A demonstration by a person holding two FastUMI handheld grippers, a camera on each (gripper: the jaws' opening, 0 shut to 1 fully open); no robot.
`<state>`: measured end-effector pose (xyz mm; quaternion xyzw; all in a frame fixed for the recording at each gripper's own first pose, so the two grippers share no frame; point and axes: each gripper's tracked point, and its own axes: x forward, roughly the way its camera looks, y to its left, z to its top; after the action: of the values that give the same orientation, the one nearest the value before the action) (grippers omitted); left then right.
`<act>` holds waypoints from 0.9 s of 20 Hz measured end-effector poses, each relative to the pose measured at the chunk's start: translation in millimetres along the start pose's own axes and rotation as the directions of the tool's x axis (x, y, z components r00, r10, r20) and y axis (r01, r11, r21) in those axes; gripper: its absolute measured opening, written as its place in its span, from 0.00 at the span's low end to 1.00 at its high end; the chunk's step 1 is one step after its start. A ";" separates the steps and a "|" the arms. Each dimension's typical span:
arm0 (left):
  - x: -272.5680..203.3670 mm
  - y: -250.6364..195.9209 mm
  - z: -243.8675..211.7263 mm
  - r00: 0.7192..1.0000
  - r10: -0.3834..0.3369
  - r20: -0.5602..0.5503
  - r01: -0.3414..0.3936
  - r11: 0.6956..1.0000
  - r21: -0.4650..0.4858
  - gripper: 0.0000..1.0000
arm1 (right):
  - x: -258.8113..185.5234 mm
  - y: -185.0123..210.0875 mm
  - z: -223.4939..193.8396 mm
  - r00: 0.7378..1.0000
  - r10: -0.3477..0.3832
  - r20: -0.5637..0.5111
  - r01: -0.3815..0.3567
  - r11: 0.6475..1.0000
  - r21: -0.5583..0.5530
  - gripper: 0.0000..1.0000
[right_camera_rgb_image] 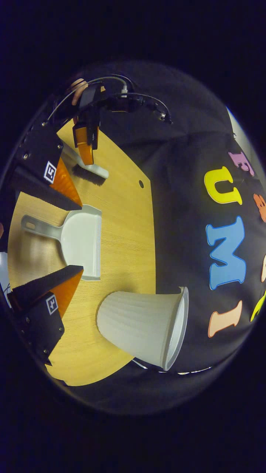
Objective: Pick up the small broom and dustpan from the desktop, sweep the trash into the dustpan with the broom, and then empty the trash into the garbage bin.
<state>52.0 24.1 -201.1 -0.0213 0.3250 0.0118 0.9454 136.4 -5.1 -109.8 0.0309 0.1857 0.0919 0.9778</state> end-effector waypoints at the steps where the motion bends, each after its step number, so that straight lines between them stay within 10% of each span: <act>1: -2.7 0.6 6.8 1.000 -0.007 0.030 0.007 1.000 -0.009 0.96 | -2.4 -1.2 3.3 1.000 -0.007 0.010 0.007 1.000 -0.003 0.93; 6: -32.2 3.7 55.8 0.975 -0.002 0.224 0.015 0.998 -0.058 0.96 | -15.9 -0.3 30.5 0.993 -0.080 0.091 0.085 0.995 -0.054 0.93; 18: -111.2 -17.4 156.3 0.799 -0.042 0.600 -0.009 0.997 0.081 0.97 | -52.0 10.0 116.7 0.874 -0.188 0.447 0.288 0.943 -0.166 0.95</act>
<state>61.0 13.3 -9.0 0.0183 0.0085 -0.0033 0.9998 130.1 -8.3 18.2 -0.0851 -0.0412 -0.0181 0.9954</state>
